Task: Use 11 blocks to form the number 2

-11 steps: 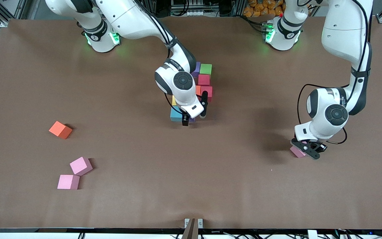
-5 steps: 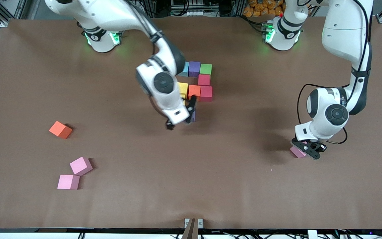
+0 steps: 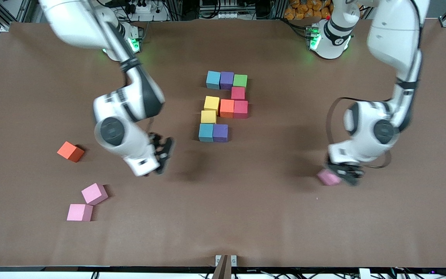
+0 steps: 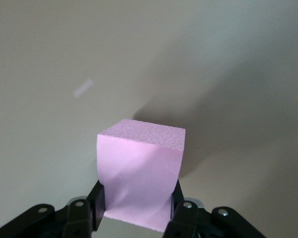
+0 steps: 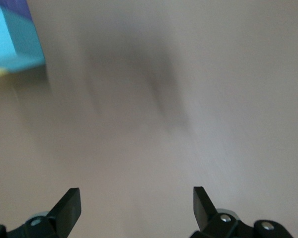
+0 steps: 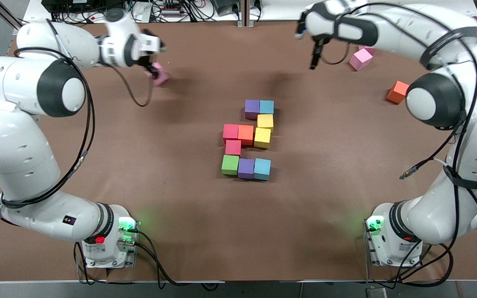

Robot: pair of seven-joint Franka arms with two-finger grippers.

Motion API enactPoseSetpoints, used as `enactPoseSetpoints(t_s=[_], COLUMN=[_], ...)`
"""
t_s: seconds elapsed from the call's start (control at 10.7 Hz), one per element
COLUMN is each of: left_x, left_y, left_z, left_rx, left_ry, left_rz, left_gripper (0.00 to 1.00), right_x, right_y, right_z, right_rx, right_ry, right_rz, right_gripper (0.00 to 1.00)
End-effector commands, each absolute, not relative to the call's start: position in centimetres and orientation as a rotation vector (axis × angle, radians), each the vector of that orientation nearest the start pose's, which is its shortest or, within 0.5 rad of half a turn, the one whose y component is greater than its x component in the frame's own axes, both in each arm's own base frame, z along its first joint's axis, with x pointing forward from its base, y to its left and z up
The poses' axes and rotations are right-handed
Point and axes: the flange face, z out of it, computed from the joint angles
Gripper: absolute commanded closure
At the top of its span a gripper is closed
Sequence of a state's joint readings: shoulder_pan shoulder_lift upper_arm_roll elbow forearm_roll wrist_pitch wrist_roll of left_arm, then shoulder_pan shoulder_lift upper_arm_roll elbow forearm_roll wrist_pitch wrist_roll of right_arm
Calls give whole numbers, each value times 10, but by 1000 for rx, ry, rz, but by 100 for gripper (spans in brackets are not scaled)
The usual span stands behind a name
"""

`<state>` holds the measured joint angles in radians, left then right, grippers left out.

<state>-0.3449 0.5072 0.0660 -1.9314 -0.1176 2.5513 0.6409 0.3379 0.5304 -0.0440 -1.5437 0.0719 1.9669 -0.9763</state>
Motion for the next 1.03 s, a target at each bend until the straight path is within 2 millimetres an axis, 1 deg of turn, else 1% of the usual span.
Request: enactPoseSetpoints(t_s=[0.0, 0.09, 0.19, 0.28, 0.37, 0.47, 0.56, 0.65, 0.75, 0.84, 0.93], left_x=[591, 586, 583, 581, 577, 576, 569, 561, 551, 540, 533], left_y=[-221, -235, -241, -243, -253, -259, -275, -292, -311, -328, -339], left_z=[244, 248, 254, 254, 254, 256, 256, 255, 255, 255, 256], left_rx=[-2844, -2768, -2749, -2745, -2722, -2654, -2597, -2552, -2496, -2461, -2437], left_ry=[1405, 1486, 1511, 1521, 1560, 1610, 1674, 1733, 1797, 1852, 1887], left_rz=[-151, -157, -154, -137, -138, -140, -141, -139, -142, -144, -148], left_gripper=[55, 55, 56, 57, 57, 57, 58, 57, 57, 57, 57], right_x=[654, 649, 643, 631, 616, 600, 585, 573, 563, 557, 555], right_y=[121, 103, 81, 74, 70, 59, 52, 47, 40, 36, 31], right_z=[391, 410, 430, 452, 475, 500, 524, 543, 558, 570, 573], right_rx=[-2549, -2582, -2671, -2758, -2843, -2912, -2954, -2985, -2996, -3003, -3006], right_ry=[-1608, -1525, -1380, -1188, -963, -728, -565, -440, -366, -327, -314], right_rz=[135, 145, 162, 211, 263, 324, 350, 360, 365, 362, 364], right_gripper=[0, 0, 0, 0, 0, 0, 0, 0, 0, 0, 0])
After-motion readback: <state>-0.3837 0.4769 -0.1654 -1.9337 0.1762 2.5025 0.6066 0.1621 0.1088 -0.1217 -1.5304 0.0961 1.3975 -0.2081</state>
